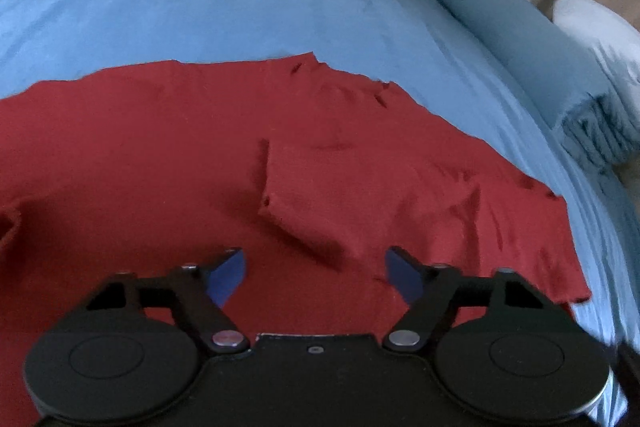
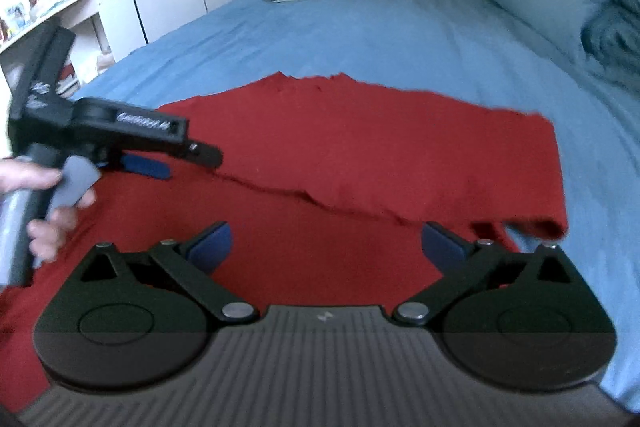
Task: Fold small clothes
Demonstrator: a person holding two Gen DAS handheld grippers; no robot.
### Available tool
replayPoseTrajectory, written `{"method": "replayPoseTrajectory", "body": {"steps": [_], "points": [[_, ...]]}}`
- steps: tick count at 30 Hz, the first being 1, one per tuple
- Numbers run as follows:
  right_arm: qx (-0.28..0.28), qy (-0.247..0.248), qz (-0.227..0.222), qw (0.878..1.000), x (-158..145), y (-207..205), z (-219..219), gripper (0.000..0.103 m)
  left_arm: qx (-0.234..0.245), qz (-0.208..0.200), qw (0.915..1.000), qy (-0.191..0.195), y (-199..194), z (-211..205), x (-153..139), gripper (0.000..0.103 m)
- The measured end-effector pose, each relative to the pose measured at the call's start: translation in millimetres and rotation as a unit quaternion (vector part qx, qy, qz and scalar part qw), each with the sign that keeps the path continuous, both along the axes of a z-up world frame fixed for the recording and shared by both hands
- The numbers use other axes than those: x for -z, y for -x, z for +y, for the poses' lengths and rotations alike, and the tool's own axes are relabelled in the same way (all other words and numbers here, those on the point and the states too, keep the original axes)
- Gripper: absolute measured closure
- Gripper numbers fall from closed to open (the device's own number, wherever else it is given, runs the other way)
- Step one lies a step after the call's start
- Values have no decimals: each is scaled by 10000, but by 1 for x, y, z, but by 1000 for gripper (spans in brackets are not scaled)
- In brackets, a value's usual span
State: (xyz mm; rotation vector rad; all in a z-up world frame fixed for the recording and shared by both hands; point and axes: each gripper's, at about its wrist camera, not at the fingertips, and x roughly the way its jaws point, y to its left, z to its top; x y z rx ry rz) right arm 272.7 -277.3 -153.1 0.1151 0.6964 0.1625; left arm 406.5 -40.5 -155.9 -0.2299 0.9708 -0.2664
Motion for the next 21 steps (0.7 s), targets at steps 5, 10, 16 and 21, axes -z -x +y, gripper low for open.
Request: {"method": "replayPoseTrajectory", "body": {"steps": [5, 10, 16, 21], "points": [[97, -271, 58, 9996, 10, 5, -13, 0, -76, -96, 9998, -186, -18, -18, 2, 94], [251, -339, 83, 9991, 19, -8, -20, 0, -44, -473, 9984, -309, -22, -19, -17, 99], [478, -394, 35, 9981, 24, -14, -23, 0, -222, -1536, 9850, -759, -11, 5, -65, 99], [504, -373, 73, 9980, 31, -14, -25, 0, -389, -1861, 9735, -1273, 0, 39, -65, 99]]}}
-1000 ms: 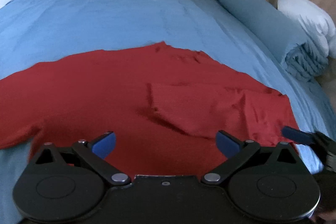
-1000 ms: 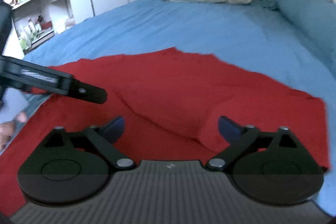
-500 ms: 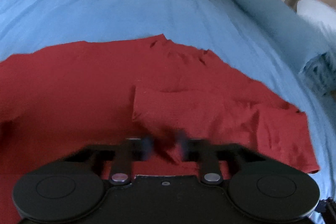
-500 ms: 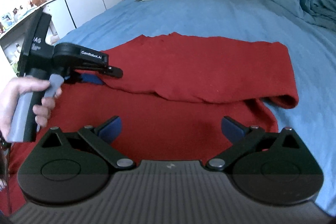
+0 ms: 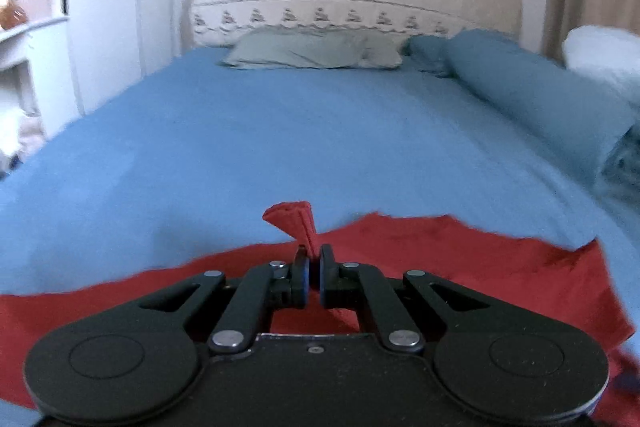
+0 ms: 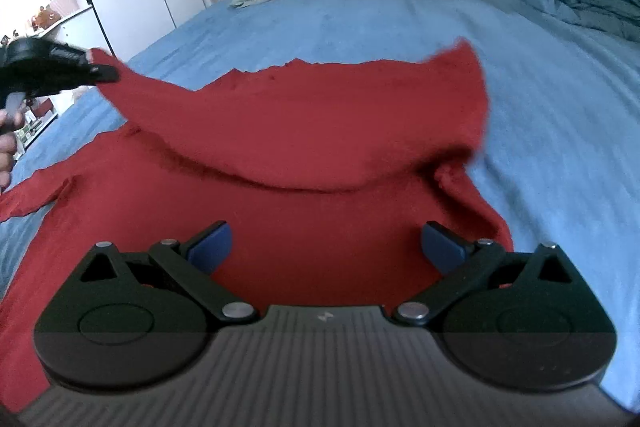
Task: Fold small clothes
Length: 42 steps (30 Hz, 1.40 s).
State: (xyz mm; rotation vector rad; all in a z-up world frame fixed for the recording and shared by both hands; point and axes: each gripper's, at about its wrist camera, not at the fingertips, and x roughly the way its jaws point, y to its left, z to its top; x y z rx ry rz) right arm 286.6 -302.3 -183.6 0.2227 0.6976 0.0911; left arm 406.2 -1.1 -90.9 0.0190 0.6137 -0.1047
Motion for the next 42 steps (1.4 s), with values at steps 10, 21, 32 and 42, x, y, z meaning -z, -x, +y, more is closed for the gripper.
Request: {"method": "replayPoseTrajectory", "body": {"steps": [10, 21, 32, 42], "points": [[-40, 411, 96, 9991, 2, -2, 2, 0, -630, 497, 9967, -97, 0, 41, 63, 98], [-197, 207, -483, 9984, -22, -3, 1, 0, -367, 32, 9991, -191, 29, 37, 36, 32], [-116, 603, -170, 9980, 14, -29, -20, 0, 564, 372, 9973, -291, 40, 24, 50, 28], [136, 376, -650, 9971, -3, -108, -11, 0, 312, 516, 9981, -100, -5, 3, 66, 13]]}}
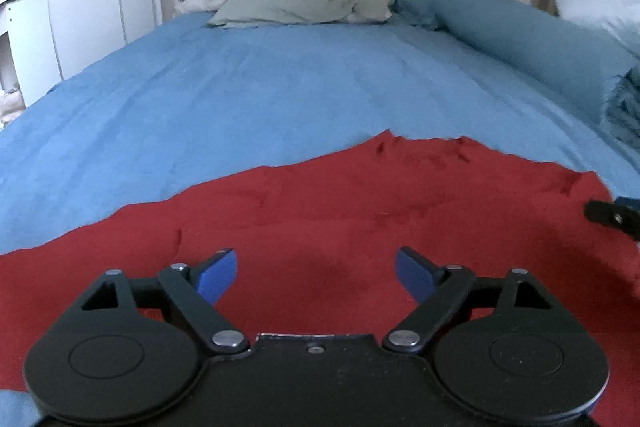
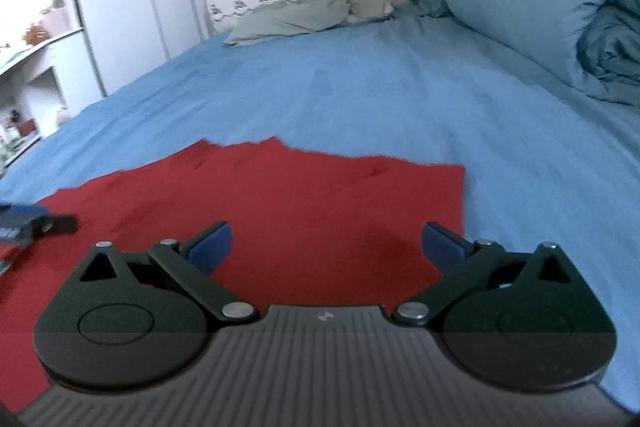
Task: Fold small clothes
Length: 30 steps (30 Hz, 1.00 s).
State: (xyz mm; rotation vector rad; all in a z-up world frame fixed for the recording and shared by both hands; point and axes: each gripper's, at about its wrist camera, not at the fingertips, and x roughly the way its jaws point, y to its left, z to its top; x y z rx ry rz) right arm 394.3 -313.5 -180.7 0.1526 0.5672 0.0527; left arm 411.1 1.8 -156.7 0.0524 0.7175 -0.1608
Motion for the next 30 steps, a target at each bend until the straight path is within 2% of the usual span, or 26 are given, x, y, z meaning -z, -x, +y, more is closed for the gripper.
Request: {"method": "replayPoseTrajectory", "body": {"steps": [3, 6, 9, 11, 14, 17, 19, 22, 26, 30], "points": [[267, 116, 402, 9988, 17, -33, -5, 0, -143, 220, 9996, -89, -11, 5, 12, 13], [407, 90, 429, 9982, 23, -34, -16, 0, -200, 250, 9994, -132, -11, 13, 19, 13], [269, 13, 238, 9994, 12, -13, -16, 0, -207, 228, 9994, -148, -3, 14, 15, 12], [-40, 32, 79, 10000, 6, 9, -12, 0, -213, 264, 9992, -202, 3, 15, 14, 11], [-420, -78, 318, 9986, 16, 28, -9, 0, -195, 254, 9991, -274, 15, 14, 7, 11], [-389, 167, 319, 9986, 24, 41, -14, 0, -241, 156, 9992, -264, 28, 17, -6, 11], [-6, 439, 533, 9976, 19, 43, -12, 0, -247, 92, 9994, -244, 41, 20, -22, 11], [26, 319, 347, 9989, -8, 60, -9, 0, -334, -39, 9990, -279, 63, 27, -51, 11], [-104, 93, 63, 9999, -62, 84, 7, 0, -493, -258, 9983, -175, 96, 50, -93, 10], [-511, 88, -19, 9987, -101, 106, 46, 0, -1015, -425, 9939, 44, 130, 98, -123, 2]]}}
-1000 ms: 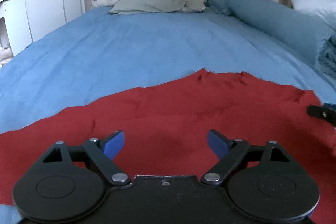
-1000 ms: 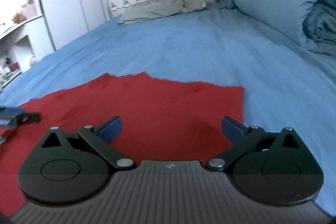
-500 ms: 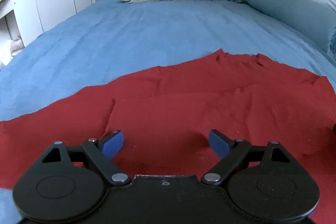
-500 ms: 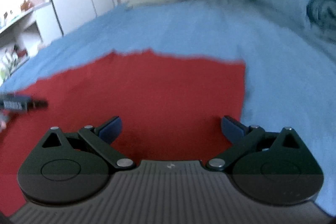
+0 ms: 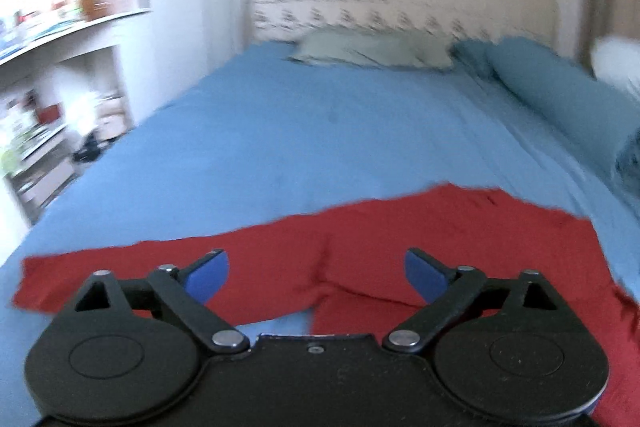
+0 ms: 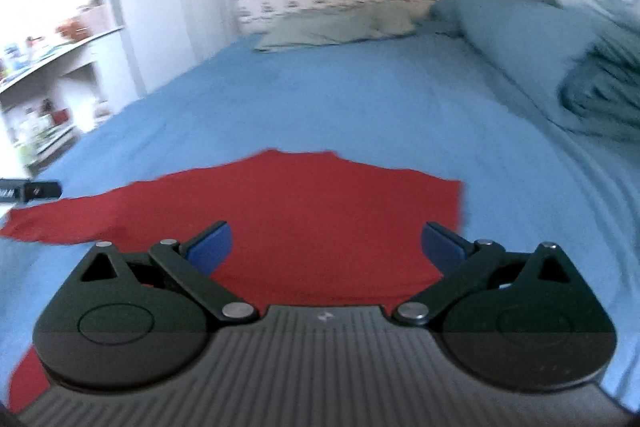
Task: Fold small clothes
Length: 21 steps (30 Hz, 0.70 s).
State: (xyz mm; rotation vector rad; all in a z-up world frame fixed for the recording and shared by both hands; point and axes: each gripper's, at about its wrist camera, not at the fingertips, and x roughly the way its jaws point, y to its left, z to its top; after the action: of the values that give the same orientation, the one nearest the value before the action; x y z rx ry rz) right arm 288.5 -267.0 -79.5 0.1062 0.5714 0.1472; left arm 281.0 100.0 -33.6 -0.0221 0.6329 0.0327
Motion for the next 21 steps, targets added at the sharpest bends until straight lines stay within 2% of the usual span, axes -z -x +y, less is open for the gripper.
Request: {"method": "replayPoseTrajectory", "body": {"steps": [3, 6, 8, 11, 13, 15, 18, 21], "points": [[-498, 46, 147, 9986, -5, 4, 42, 0, -530, -170, 9982, 211, 26, 49, -9, 0], [-893, 43, 249, 9957, 0, 8, 83, 0, -1160, -84, 9927, 316, 41, 103, -2, 0], [-1100, 38, 295, 9935, 3, 17, 112, 0, -1535, -42, 9872, 439, 46, 139, 9, 0], [-1345, 4, 359, 9903, 13, 23, 154, 0, -2081, -205, 9739, 885, 49, 189, 31, 0], [-1460, -4, 314, 9888, 23, 24, 178, 0, -2301, -92, 9646, 1282, 41, 221, 49, 0], [-1516, -24, 377, 9877, 33, 25, 200, 0, -2368, 86, 9569, 1679, 30, 246, 70, 3], [-1579, -36, 497, 9862, 47, 20, 227, 0, -2420, 169, 9497, 1980, 13, 268, 97, 12], [-1640, 95, 520, 9850, 56, 16, 249, 0, -2450, 248, 9448, 2160, 0, 288, 118, 28]]}}
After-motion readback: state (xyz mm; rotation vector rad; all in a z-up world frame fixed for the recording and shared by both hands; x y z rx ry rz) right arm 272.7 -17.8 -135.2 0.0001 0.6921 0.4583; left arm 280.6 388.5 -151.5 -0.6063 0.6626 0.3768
